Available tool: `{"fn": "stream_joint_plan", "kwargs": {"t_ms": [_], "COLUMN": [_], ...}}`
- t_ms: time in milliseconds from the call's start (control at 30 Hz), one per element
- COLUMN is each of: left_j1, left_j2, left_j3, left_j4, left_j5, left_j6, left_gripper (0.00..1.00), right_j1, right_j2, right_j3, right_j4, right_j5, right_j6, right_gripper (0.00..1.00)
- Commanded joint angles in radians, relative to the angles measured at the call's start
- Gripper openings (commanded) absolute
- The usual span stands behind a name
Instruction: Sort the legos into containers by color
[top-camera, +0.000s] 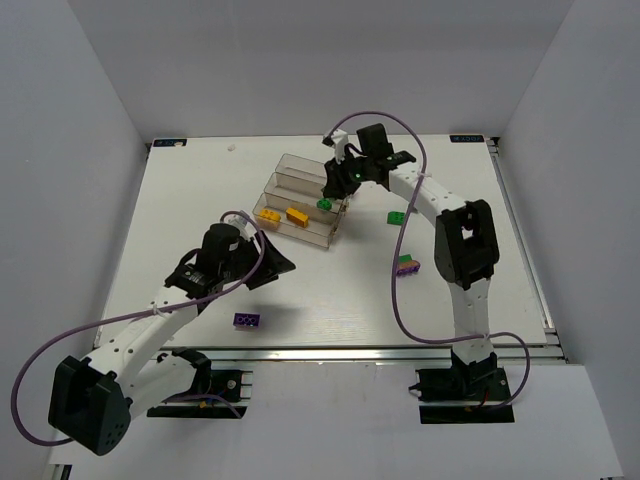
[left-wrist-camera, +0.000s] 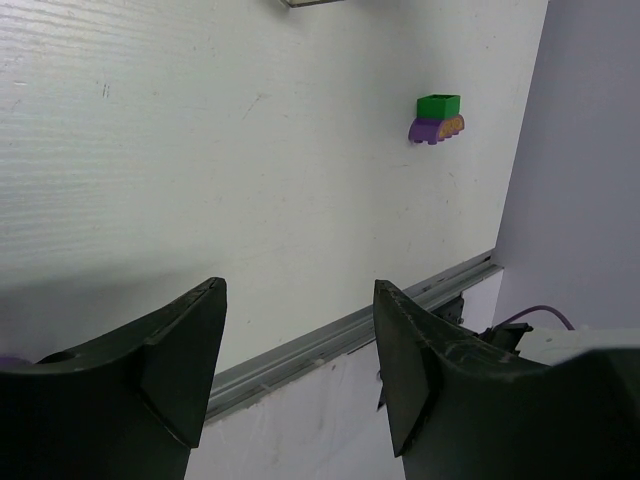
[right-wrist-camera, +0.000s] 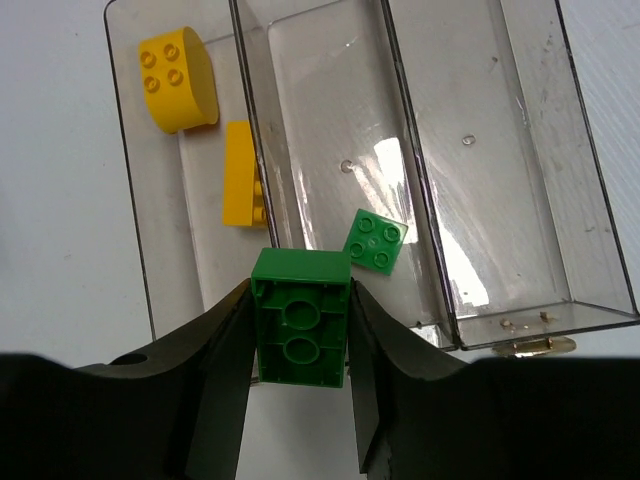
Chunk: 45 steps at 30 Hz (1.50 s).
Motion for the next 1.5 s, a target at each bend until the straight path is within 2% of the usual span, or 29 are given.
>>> {"fn": "stream_joint_plan", "kwargs": {"t_ms": [0,33,100,133,167,233,400,500,533,567,600,633,700,733,767,800,900,1000,1167,1333,1467], "left_j1": [-0.005,-0.005,-0.005,-0.005,-0.005,-0.005,-0.005,-0.005,-0.005,-0.005,-0.005,-0.005,-0.005,-0.005,-0.005,-0.005,-0.005,-0.005,-0.005,-0.005,-0.005], "left_j2": [-0.027,-0.027,-0.021,-0.016,-0.013,-0.001,0.024,0.035,0.035,0.033,0.033,0.032,0.041,0.045,0.056,0.061,0.07,0.073,0.073,0.061,0.058], "left_j3": [0.004,0.004,0.007,0.008,0.013,0.016,0.027,0.036,0.033,0.03,0.025,0.014,0.005,0.001,0.001,0.002,0.008,0.011,0.011,0.014,0.017], "left_j4": [-0.023,-0.024,-0.02,-0.018,-0.015,-0.01,0.013,0.019,0.022,0.031,0.04,0.046,0.069,0.081,0.086,0.088,0.089,0.092,0.091,0.075,0.065], "left_j5": [-0.019,-0.018,-0.019,-0.018,-0.018,-0.011,-0.001,0.001,0.002,0.002,0.004,0.007,0.018,0.022,0.028,0.032,0.038,0.041,0.045,0.038,0.03], "left_j6": [-0.01,-0.008,-0.008,-0.006,-0.008,-0.005,0.0,0.004,0.003,0.001,0.0,-0.003,-0.008,-0.006,-0.008,-0.006,-0.003,-0.002,-0.003,-0.011,-0.014], "left_gripper": [0.7,0.7,0.7,0.7,0.7,0.7,0.7,0.7,0.7,0.7,0.7,0.7,0.7,0.7,0.7,0.7,0.7,0.7,0.7,0.7,0.7], "right_j1": [0.022,0.029,0.037,0.037,0.037,0.037,0.019,-0.019,-0.035,-0.044,-0.084,-0.099,-0.169,-0.182,-0.196,-0.225,-0.273,-0.305,-0.323,-0.325,-0.323], "right_j2": [0.002,0.007,0.018,0.018,0.018,0.012,-0.033,-0.123,-0.148,-0.177,-0.226,-0.246,-0.303,-0.32,-0.35,-0.367,-0.393,-0.366,-0.242,-0.142,-0.059], "right_j3": [0.054,0.052,0.048,0.048,0.048,0.052,0.065,0.017,-0.036,-0.064,-0.093,-0.121,-0.202,-0.233,-0.301,-0.34,-0.429,-0.449,-0.354,-0.247,-0.212], "right_j4": [0.04,0.042,0.043,0.049,0.052,0.062,0.051,0.052,0.061,0.068,0.065,0.052,0.007,-0.006,-0.015,-0.012,-0.003,0.011,0.014,0.043,0.055], "right_j5": [0.023,0.029,0.053,0.059,0.066,0.07,0.089,0.173,0.322,0.392,0.444,0.466,0.46,0.445,0.443,0.442,0.457,0.495,0.575,0.644,0.692], "right_j6": [0.002,-0.001,-0.01,-0.009,-0.009,-0.007,0.002,0.052,0.144,0.192,0.228,0.267,0.327,0.348,0.383,0.402,0.436,0.483,0.517,0.5,0.482], "right_gripper": [0.26,0.36,0.47,0.57,0.6,0.66,0.67,0.6,0.4,0.25,0.04,0.0,0.0,0.03,0.15,0.4,0.74,0.79,0.8,0.78,0.73]}}
